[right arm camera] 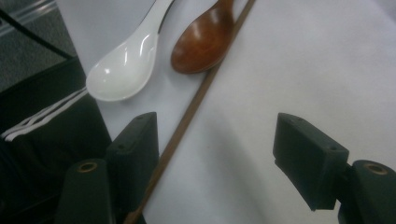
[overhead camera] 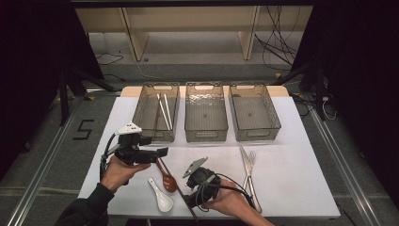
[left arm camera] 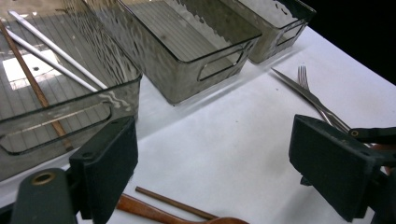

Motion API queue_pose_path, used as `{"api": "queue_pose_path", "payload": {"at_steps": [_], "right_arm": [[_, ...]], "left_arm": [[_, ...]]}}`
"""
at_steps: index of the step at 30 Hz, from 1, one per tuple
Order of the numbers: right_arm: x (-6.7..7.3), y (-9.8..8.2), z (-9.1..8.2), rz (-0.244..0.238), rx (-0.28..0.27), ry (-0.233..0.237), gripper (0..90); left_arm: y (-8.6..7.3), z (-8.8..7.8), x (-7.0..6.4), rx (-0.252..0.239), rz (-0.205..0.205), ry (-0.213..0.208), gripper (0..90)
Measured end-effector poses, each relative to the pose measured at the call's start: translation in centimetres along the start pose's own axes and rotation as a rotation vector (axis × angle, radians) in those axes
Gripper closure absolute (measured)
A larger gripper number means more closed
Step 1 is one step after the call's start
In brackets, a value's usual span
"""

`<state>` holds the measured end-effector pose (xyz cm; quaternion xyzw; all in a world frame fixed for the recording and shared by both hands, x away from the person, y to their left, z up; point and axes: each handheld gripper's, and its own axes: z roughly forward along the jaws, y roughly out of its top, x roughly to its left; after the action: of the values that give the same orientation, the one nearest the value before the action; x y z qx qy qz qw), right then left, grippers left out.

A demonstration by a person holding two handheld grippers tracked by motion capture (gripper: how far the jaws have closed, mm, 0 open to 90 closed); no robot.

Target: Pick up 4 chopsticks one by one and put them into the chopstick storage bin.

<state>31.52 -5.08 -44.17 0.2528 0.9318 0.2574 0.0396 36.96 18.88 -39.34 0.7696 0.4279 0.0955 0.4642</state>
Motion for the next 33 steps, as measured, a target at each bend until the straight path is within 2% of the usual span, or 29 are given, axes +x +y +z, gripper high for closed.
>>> {"api": "queue_pose_path", "payload": {"at_steps": [3, 4, 11, 16, 19, 20, 22, 24, 25, 27, 33], "right_arm": [[0.5, 0.0, 0.6, -0.015, 0.026, 0.006, 32.7], [0.5, 0.0, 0.7, -0.033, 0.028, 0.002, 32.9], [1.2, -0.2, 1.7, -0.056, 0.083, 0.016, 34.0], [1.7, -0.4, 2.3, -0.081, 0.113, -0.004, 34.8], [1.8, -0.5, 2.5, -0.09, 0.135, -0.019, 37.0], [1.7, -0.5, 2.5, -0.107, 0.141, -0.025, 37.8], [1.6, -0.6, 2.5, -0.093, 0.161, -0.031, 40.2], [1.4, -0.7, 2.6, -0.11, 0.171, -0.048, 41.6], [1.4, -0.7, 2.6, -0.094, 0.169, -0.041, 42.7], [1.1, -0.7, 2.5, -0.104, 0.179, -0.047, 45.2], [-0.1, -1.0, 1.9, -0.053, 0.205, -0.049, 56.6]], "left_arm": [[-0.4, 0.0, -0.1, 0.004, -0.002, 0.003, 15.1], [-0.5, 0.0, -0.1, 0.005, 0.001, 0.003, 15.1], [-1.0, -0.3, 0.2, 0.005, -0.001, 0.012, 15.1], [-1.2, -0.4, 0.1, 0.007, 0.012, 0.018, 15.1], [-1.3, -0.3, 0.1, 0.012, 0.006, 0.018, 15.1], [-1.4, -0.3, 0.1, 0.014, 0.008, 0.018, 15.1], [-1.4, -0.3, 0.2, 0.013, 0.006, 0.018, 15.1], [-1.4, -0.3, 0.3, 0.012, 0.003, 0.018, 15.1], [-1.4, -0.4, 0.3, 0.012, 0.002, 0.019, 15.1], [-1.5, -0.4, 0.3, 0.013, -0.003, 0.021, 15.1], [-1.6, -0.3, 0.4, 0.014, -0.002, 0.022, 15.1]]}}
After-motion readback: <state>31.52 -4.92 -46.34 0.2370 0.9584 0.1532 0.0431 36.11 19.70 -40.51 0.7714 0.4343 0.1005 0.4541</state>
